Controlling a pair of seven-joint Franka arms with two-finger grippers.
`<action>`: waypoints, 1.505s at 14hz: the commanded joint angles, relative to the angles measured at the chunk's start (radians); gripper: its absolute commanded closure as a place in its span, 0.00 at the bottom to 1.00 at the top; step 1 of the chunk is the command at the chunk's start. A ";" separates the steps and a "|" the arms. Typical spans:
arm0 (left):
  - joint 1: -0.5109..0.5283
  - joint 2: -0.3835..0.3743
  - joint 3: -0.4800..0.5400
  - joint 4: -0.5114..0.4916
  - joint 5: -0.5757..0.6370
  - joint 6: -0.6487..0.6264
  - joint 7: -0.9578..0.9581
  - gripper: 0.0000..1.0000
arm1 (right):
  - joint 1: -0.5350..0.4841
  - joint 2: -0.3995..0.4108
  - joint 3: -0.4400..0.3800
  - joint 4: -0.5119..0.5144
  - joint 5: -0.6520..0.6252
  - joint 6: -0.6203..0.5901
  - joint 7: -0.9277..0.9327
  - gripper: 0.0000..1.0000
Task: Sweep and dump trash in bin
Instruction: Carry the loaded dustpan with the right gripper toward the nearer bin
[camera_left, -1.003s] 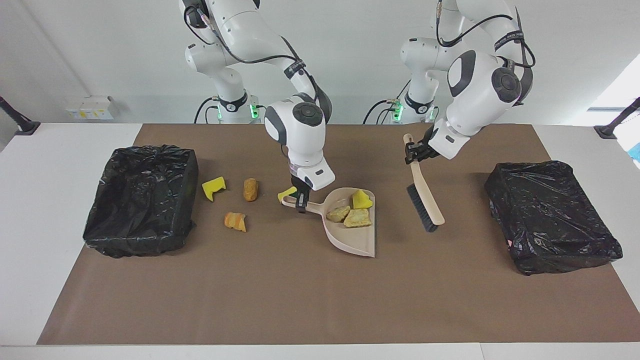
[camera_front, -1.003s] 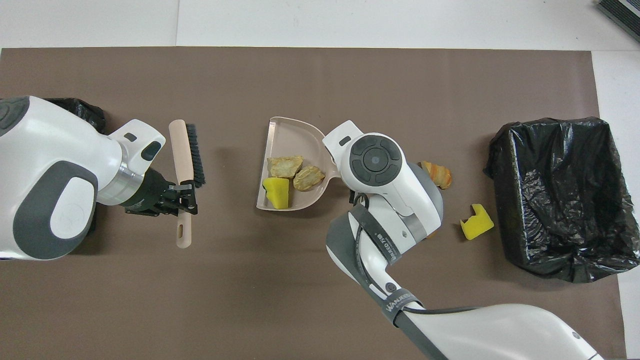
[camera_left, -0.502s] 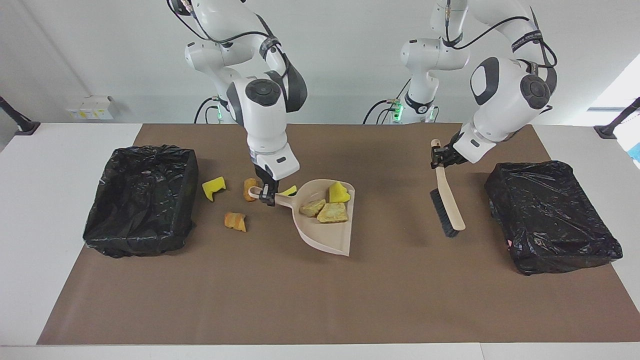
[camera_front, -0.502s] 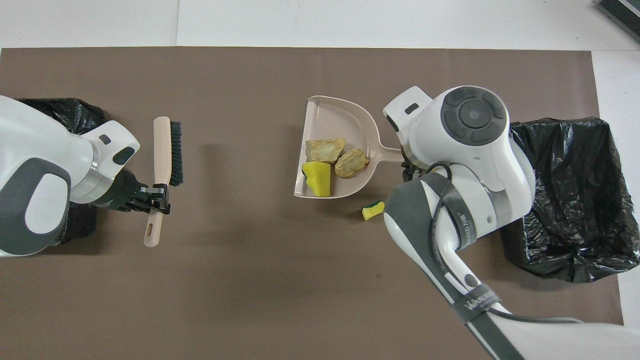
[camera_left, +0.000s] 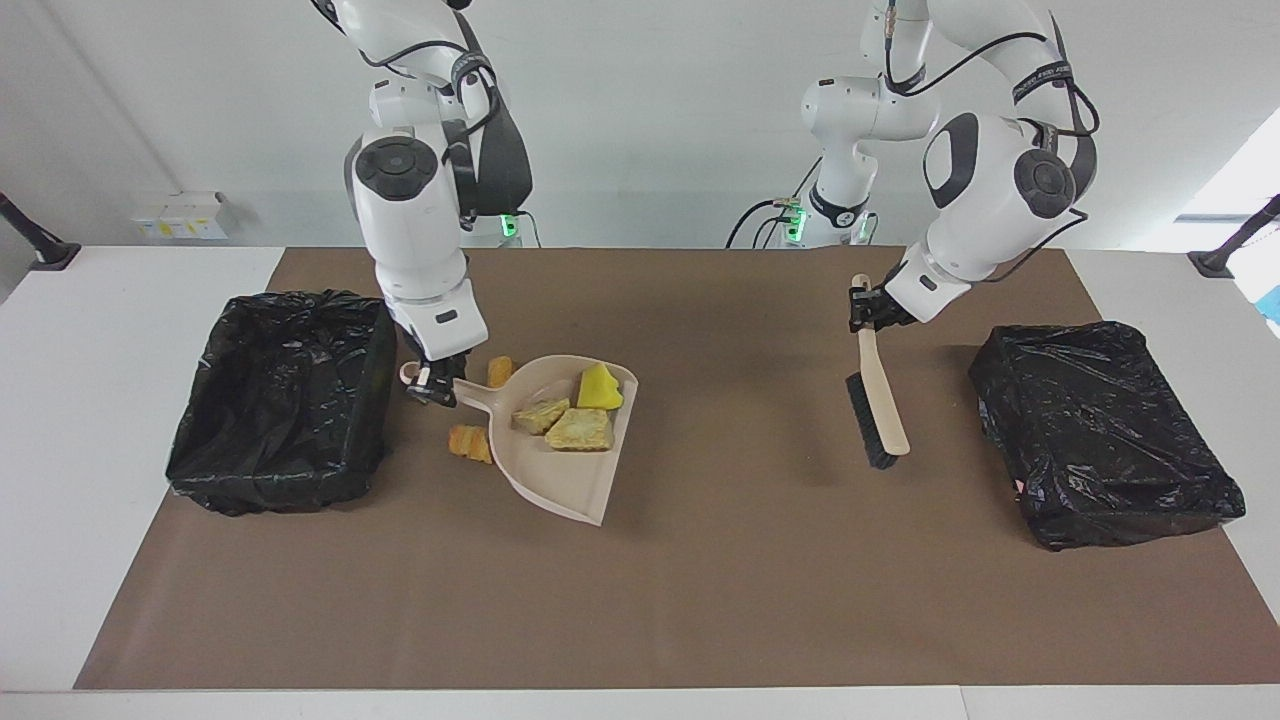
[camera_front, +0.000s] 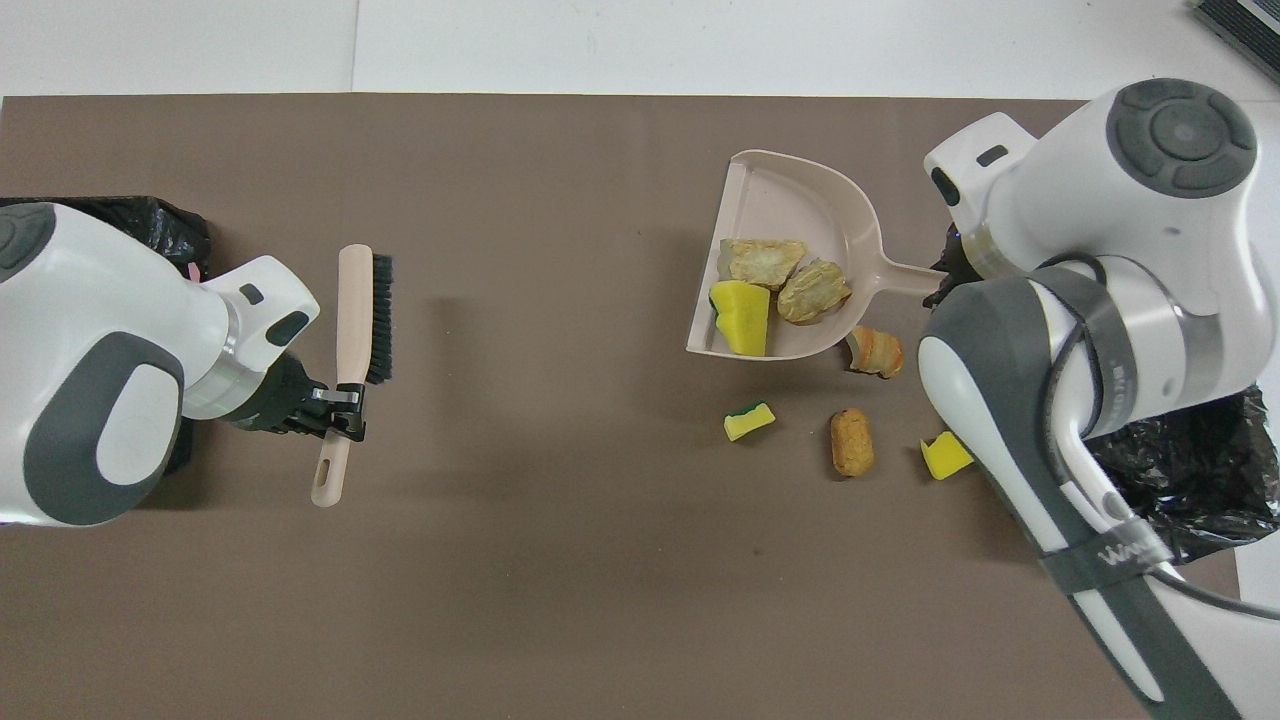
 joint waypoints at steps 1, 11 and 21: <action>-0.146 -0.044 0.006 -0.030 0.048 0.006 -0.168 1.00 | -0.035 -0.034 0.002 0.001 0.007 -0.052 -0.028 1.00; -0.578 -0.021 0.003 -0.169 0.048 0.168 -0.613 1.00 | -0.213 -0.077 -0.002 -0.008 -0.104 -0.182 -0.279 1.00; -0.642 -0.037 0.001 -0.290 0.048 0.320 -0.669 1.00 | -0.328 -0.131 -0.001 -0.083 -0.384 -0.170 -0.356 1.00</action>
